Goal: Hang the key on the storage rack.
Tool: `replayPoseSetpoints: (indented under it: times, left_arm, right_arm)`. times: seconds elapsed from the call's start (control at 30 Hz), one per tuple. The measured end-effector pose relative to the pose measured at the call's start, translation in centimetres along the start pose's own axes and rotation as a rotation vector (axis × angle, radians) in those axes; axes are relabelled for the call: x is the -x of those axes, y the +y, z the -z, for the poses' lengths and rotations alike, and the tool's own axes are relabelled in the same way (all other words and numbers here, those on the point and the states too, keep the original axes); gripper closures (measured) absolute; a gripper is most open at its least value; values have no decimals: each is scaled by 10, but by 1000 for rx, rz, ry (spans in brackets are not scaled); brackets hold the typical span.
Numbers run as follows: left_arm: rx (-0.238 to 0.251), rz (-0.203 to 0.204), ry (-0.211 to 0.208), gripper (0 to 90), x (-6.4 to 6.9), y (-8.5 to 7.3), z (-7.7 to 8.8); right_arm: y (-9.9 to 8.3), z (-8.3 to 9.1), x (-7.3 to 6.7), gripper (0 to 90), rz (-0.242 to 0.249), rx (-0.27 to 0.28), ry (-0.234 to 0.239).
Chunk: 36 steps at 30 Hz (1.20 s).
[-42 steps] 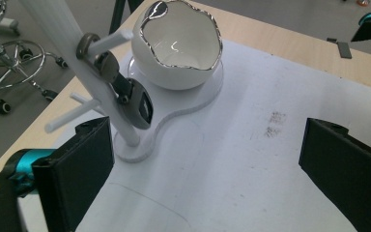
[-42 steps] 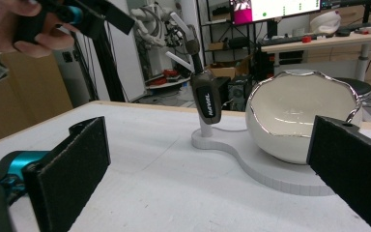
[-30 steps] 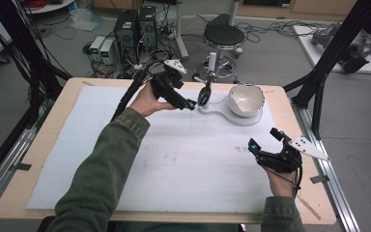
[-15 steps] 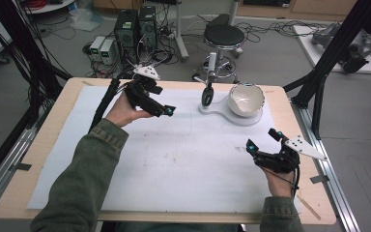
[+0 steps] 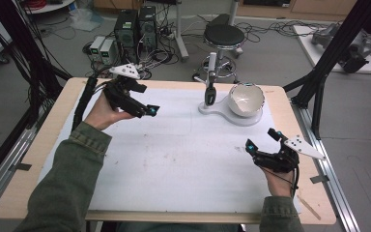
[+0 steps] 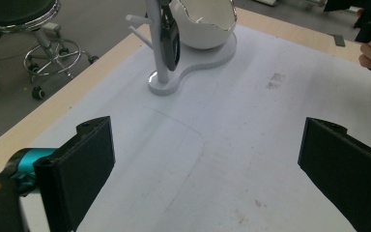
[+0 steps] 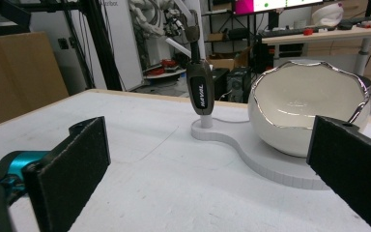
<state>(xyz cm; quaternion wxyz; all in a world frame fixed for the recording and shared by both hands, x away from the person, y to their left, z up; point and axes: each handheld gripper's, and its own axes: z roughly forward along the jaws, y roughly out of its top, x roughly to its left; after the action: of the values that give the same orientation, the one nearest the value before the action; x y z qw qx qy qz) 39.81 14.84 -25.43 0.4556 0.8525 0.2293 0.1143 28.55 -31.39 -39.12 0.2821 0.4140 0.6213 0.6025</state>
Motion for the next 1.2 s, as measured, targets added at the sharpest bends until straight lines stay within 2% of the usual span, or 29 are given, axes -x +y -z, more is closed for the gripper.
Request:
replayPoseSetpoints:
  times: [0.07, 0.23, 0.27, 0.33, 0.43, 0.57, 0.73, 0.8, 1.07, 1.2]
  left_arm:
    - [5, 8, 14, 63, -2, -1, 10]
    - [70, 53, 42, 64, -9, -2, 38]
    - [73, 54, 46, 64, -10, -3, 42]
    - [67, 48, 86, 64, -11, -6, 51]
    - [63, 55, 119, 64, -12, -10, 65]
    - [87, 62, 150, 64, -11, -19, 86]
    - [119, 60, 161, 64, -1, -47, 99]
    - [118, 57, 183, 64, 2, -62, 100]
    - [238, 129, 201, 64, 2, -115, 105]
    - [277, 146, 212, 64, 1, -137, 105]
  right_arm:
    - [0, -1, -1, 7, 2, -2, 1]
    - [-1, -2, -2, 7, -1, -9, 3]
    - [-1, -3, -2, 7, 1, -8, 3]
    - [-1, -3, -3, 7, 4, -7, 5]
    - [-1, -3, -3, 7, 2, -10, 6]
    - [-2, -3, -4, 7, 7, -14, 9]
    - [-4, -2, -8, 7, 5, -25, 13]
    - [-5, -3, -9, 7, 10, -25, 15]
    - [-7, -8, -11, 7, 19, -36, 17]
    - [-8, -10, -12, 7, 26, -41, 15]
